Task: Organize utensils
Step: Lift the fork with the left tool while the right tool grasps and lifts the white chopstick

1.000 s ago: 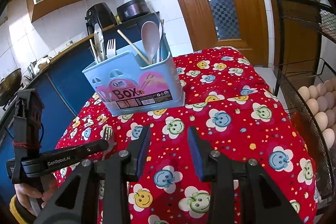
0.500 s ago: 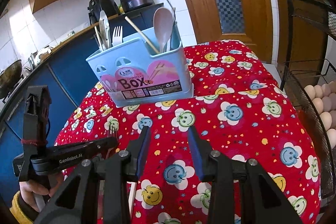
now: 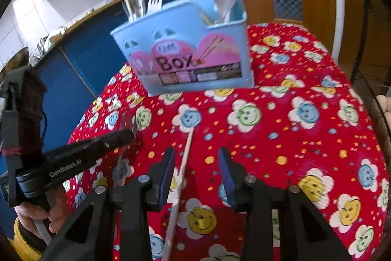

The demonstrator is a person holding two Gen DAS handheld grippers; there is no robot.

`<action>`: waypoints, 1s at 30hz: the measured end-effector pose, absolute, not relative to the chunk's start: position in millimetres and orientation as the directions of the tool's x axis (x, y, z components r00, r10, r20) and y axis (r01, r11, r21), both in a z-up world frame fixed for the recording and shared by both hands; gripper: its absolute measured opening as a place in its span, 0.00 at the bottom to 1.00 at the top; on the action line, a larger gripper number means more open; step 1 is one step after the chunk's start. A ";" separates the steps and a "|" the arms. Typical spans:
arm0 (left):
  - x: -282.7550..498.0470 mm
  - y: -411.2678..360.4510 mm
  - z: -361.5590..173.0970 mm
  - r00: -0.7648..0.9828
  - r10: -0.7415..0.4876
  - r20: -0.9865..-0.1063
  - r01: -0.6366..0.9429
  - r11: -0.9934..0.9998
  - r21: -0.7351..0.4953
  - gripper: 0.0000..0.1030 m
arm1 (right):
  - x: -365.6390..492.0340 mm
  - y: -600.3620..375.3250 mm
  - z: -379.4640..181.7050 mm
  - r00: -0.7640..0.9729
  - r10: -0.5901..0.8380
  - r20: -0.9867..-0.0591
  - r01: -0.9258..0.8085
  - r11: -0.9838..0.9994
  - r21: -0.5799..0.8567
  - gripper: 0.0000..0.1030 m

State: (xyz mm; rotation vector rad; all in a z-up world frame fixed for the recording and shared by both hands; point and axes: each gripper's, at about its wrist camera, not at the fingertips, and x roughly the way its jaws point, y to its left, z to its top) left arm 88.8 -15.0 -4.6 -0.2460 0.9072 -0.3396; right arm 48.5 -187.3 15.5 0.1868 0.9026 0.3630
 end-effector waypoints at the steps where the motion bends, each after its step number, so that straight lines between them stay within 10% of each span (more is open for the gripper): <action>1: 87.2 -13.7 -2.0 0.579 -0.379 -0.721 0.185 0.923 -0.337 0.04 | 49.7 -184.8 14.4 0.548 0.390 -0.740 -0.235 0.921 0.311 0.38; 30: 70.0 0.6 14.6 0.676 -0.295 -0.675 0.173 0.954 -0.244 0.04 | 92.6 -149.5 -7.2 0.344 0.301 -0.889 -0.273 0.938 0.212 0.10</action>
